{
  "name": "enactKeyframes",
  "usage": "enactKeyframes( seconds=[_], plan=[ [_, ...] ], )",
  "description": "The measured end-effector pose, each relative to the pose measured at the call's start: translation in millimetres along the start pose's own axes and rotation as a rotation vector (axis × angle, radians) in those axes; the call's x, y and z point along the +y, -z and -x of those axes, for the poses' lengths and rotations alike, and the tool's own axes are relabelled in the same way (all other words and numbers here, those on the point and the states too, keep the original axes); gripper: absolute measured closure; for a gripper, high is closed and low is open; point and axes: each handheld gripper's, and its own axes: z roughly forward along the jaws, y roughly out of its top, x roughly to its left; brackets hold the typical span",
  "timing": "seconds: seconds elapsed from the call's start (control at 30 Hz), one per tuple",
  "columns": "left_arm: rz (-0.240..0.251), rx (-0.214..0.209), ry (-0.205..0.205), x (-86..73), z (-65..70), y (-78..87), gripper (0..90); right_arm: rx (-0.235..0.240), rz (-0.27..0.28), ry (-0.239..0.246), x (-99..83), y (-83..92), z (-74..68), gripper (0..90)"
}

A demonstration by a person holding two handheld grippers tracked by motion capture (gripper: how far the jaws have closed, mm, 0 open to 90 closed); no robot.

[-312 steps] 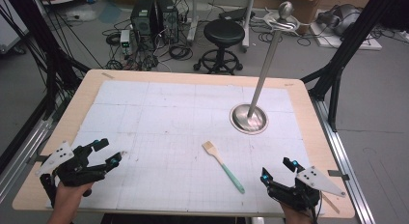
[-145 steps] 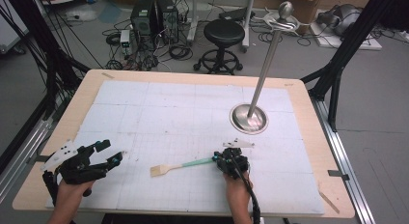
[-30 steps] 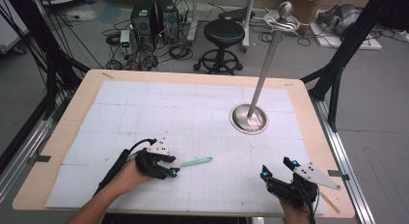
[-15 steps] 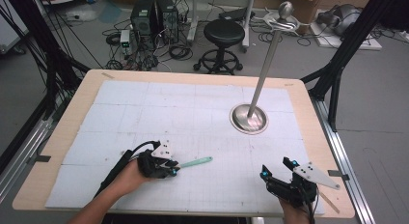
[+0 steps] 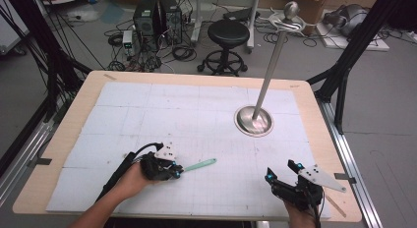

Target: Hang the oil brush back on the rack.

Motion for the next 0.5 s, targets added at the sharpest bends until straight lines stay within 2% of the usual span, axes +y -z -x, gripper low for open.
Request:
enactKeyframes(
  seconds=[0.17,0.33,0.5],
  plan=[
    [0.013,0.016,0.010,-0.1,0.5,1.0,82.2,-0.002,0.008,0.003,-0.2,1.7,1.3,20.6],
    [0.057,0.027,0.042,0.4,-2.0,7.5,82.3,-0.002,0.006,0.000,-0.1,2.6,1.1,20.6],
    [0.081,0.033,0.056,0.0,-4.5,13.7,82.3,-0.001,0.009,0.000,-0.2,2.0,1.4,20.6]
  ],
)
